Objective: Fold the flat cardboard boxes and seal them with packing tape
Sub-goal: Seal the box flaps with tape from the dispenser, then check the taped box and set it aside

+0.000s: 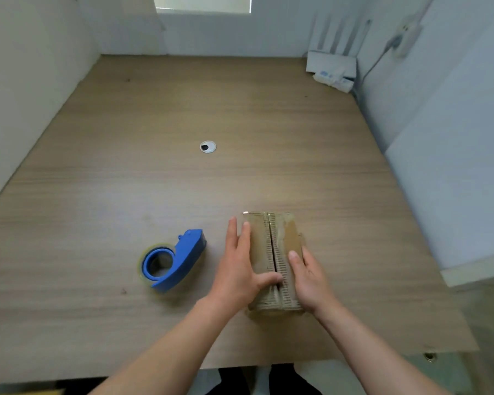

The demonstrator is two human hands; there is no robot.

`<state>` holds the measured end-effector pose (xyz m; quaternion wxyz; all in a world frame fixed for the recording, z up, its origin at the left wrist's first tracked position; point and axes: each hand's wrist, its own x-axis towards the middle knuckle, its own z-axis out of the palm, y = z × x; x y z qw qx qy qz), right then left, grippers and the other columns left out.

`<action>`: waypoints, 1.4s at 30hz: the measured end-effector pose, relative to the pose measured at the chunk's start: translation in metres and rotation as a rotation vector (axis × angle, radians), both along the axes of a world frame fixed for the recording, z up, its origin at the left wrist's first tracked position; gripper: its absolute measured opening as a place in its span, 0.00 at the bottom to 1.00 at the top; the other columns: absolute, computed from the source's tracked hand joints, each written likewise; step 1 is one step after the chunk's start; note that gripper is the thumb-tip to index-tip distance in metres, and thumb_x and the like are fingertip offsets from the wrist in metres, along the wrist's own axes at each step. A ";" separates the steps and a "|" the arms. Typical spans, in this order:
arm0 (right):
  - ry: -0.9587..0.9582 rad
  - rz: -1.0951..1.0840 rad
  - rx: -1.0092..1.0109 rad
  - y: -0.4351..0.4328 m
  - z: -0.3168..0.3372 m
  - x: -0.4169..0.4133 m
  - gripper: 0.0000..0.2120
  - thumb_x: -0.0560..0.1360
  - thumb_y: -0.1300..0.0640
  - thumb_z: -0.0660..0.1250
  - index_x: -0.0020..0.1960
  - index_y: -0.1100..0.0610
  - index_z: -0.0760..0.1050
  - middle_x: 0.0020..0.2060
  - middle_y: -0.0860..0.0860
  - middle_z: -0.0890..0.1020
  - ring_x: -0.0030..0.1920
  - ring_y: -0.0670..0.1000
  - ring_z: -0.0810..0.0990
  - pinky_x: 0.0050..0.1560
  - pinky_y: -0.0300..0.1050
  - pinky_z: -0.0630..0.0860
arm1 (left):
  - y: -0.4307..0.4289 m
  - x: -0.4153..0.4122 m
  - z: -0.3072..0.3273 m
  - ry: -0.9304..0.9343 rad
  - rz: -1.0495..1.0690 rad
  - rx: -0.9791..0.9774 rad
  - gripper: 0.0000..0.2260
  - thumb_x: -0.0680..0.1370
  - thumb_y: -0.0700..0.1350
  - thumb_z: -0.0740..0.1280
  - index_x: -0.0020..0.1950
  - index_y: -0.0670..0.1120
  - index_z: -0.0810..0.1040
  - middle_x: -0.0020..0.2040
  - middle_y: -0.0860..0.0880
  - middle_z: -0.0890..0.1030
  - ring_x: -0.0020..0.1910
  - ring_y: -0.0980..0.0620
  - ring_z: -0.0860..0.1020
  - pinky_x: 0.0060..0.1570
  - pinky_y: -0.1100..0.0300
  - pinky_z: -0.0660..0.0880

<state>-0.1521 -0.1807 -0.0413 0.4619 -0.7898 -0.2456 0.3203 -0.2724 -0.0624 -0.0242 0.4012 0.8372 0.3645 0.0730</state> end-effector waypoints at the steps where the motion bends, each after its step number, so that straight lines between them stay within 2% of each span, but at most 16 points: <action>1: -0.013 -0.013 -0.022 0.002 0.000 0.001 0.17 0.84 0.53 0.58 0.72 0.45 0.70 0.64 0.43 0.78 0.66 0.43 0.74 0.69 0.40 0.68 | -0.003 0.001 -0.001 -0.017 0.039 -0.008 0.57 0.65 0.60 0.79 0.82 0.49 0.46 0.80 0.56 0.36 0.79 0.58 0.45 0.72 0.64 0.51; 6: -0.113 -0.164 -0.095 -0.003 0.003 -0.002 0.17 0.81 0.46 0.62 0.67 0.51 0.76 0.57 0.45 0.83 0.59 0.48 0.80 0.59 0.44 0.74 | -0.019 -0.010 -0.007 -0.107 0.073 -0.105 0.49 0.71 0.62 0.73 0.82 0.51 0.47 0.82 0.52 0.49 0.80 0.58 0.46 0.78 0.59 0.47; 8: -0.026 -0.144 -0.028 -0.012 0.001 -0.011 0.18 0.81 0.44 0.62 0.66 0.51 0.78 0.57 0.43 0.83 0.60 0.46 0.80 0.61 0.46 0.75 | -0.037 -0.020 -0.013 -0.115 0.047 -0.122 0.49 0.72 0.63 0.71 0.81 0.52 0.43 0.82 0.52 0.48 0.80 0.59 0.45 0.79 0.55 0.50; 10: 0.070 -0.096 0.047 -0.020 -0.004 -0.023 0.22 0.78 0.42 0.61 0.68 0.47 0.76 0.60 0.41 0.82 0.63 0.43 0.79 0.64 0.45 0.74 | -0.050 -0.022 -0.019 -0.145 0.115 -0.107 0.46 0.72 0.65 0.66 0.80 0.53 0.41 0.82 0.52 0.48 0.79 0.60 0.45 0.78 0.59 0.48; 13: 0.031 -0.118 0.060 -0.019 -0.010 -0.026 0.22 0.77 0.42 0.58 0.69 0.45 0.75 0.60 0.40 0.82 0.63 0.42 0.78 0.65 0.45 0.73 | -0.051 -0.014 -0.018 -0.117 0.231 -0.126 0.45 0.74 0.63 0.66 0.81 0.49 0.44 0.80 0.54 0.53 0.77 0.61 0.52 0.73 0.67 0.52; 17: -0.027 -0.066 -0.001 -0.010 -0.002 -0.016 0.14 0.84 0.51 0.59 0.67 0.47 0.75 0.59 0.43 0.81 0.62 0.46 0.77 0.60 0.41 0.70 | -0.043 -0.009 -0.009 -0.080 0.227 -0.161 0.39 0.77 0.59 0.68 0.81 0.50 0.50 0.74 0.60 0.65 0.72 0.58 0.66 0.69 0.62 0.65; 21: 0.081 -0.006 -0.006 -0.013 0.005 0.001 0.21 0.83 0.41 0.56 0.66 0.51 0.77 0.62 0.46 0.81 0.65 0.49 0.77 0.66 0.45 0.69 | -0.038 -0.001 0.010 -0.280 0.370 -0.393 0.16 0.81 0.56 0.61 0.69 0.56 0.69 0.63 0.60 0.78 0.62 0.60 0.76 0.65 0.57 0.71; 22: 0.189 -0.040 0.063 -0.014 0.012 0.006 0.25 0.81 0.37 0.55 0.64 0.52 0.79 0.60 0.48 0.83 0.63 0.50 0.79 0.66 0.48 0.72 | -0.036 0.002 0.018 -0.321 0.436 -0.422 0.15 0.82 0.57 0.59 0.65 0.53 0.72 0.60 0.56 0.79 0.60 0.59 0.77 0.64 0.56 0.71; 25: 0.516 -0.183 0.287 -0.023 0.047 0.028 0.30 0.83 0.37 0.47 0.53 0.57 0.81 0.50 0.53 0.86 0.48 0.50 0.83 0.47 0.47 0.75 | -0.035 0.012 0.053 -0.542 0.571 -0.581 0.26 0.76 0.65 0.55 0.54 0.45 0.77 0.55 0.47 0.82 0.58 0.49 0.79 0.58 0.46 0.73; 28: 0.594 -0.217 0.472 -0.032 0.067 0.052 0.40 0.75 0.28 0.52 0.52 0.66 0.76 0.45 0.62 0.81 0.46 0.58 0.78 0.49 0.51 0.70 | -0.036 0.017 0.075 -0.706 0.623 -0.639 0.22 0.73 0.67 0.55 0.43 0.50 0.76 0.46 0.50 0.84 0.54 0.51 0.80 0.55 0.46 0.70; 29: 0.601 -0.205 0.489 -0.034 0.070 0.058 0.43 0.70 0.24 0.56 0.52 0.66 0.76 0.47 0.63 0.80 0.48 0.59 0.77 0.51 0.54 0.69 | -0.039 0.017 0.080 -0.730 0.617 -0.634 0.23 0.72 0.69 0.56 0.44 0.51 0.76 0.44 0.51 0.83 0.54 0.52 0.80 0.53 0.47 0.69; 31: 0.579 -0.178 0.485 -0.043 0.074 0.060 0.35 0.69 0.25 0.59 0.47 0.59 0.76 0.46 0.60 0.82 0.50 0.59 0.78 0.52 0.54 0.71 | -0.050 0.014 0.079 -0.697 0.573 -0.611 0.28 0.68 0.72 0.58 0.50 0.50 0.75 0.45 0.52 0.83 0.57 0.52 0.80 0.53 0.49 0.70; 34: 0.571 -0.071 0.447 -0.069 0.060 0.053 0.27 0.79 0.36 0.52 0.61 0.54 0.77 0.49 0.54 0.86 0.56 0.59 0.81 0.55 0.57 0.78 | -0.080 0.008 0.066 -0.505 0.497 -0.605 0.24 0.70 0.70 0.58 0.56 0.56 0.75 0.53 0.53 0.81 0.61 0.52 0.77 0.58 0.47 0.73; 36: 0.597 -0.021 0.424 -0.087 0.053 0.042 0.29 0.79 0.35 0.55 0.63 0.57 0.77 0.52 0.56 0.85 0.56 0.57 0.82 0.53 0.53 0.80 | -0.102 0.004 0.052 -0.368 0.468 -0.585 0.22 0.71 0.71 0.58 0.58 0.62 0.74 0.59 0.55 0.79 0.62 0.54 0.76 0.59 0.45 0.75; 39: 0.446 0.047 0.302 -0.105 0.046 0.030 0.29 0.71 0.30 0.67 0.64 0.48 0.74 0.55 0.44 0.83 0.60 0.47 0.79 0.59 0.43 0.74 | -0.127 -0.003 0.030 -0.241 0.474 -0.542 0.36 0.67 0.74 0.65 0.71 0.59 0.68 0.68 0.58 0.74 0.64 0.55 0.75 0.63 0.43 0.76; 42: 0.319 0.038 0.200 -0.110 0.048 0.024 0.18 0.81 0.54 0.65 0.67 0.47 0.64 0.48 0.37 0.74 0.49 0.41 0.73 0.59 0.40 0.66 | -0.145 0.000 0.030 -0.131 0.430 -0.365 0.43 0.68 0.66 0.74 0.77 0.57 0.59 0.70 0.61 0.67 0.66 0.57 0.71 0.66 0.52 0.74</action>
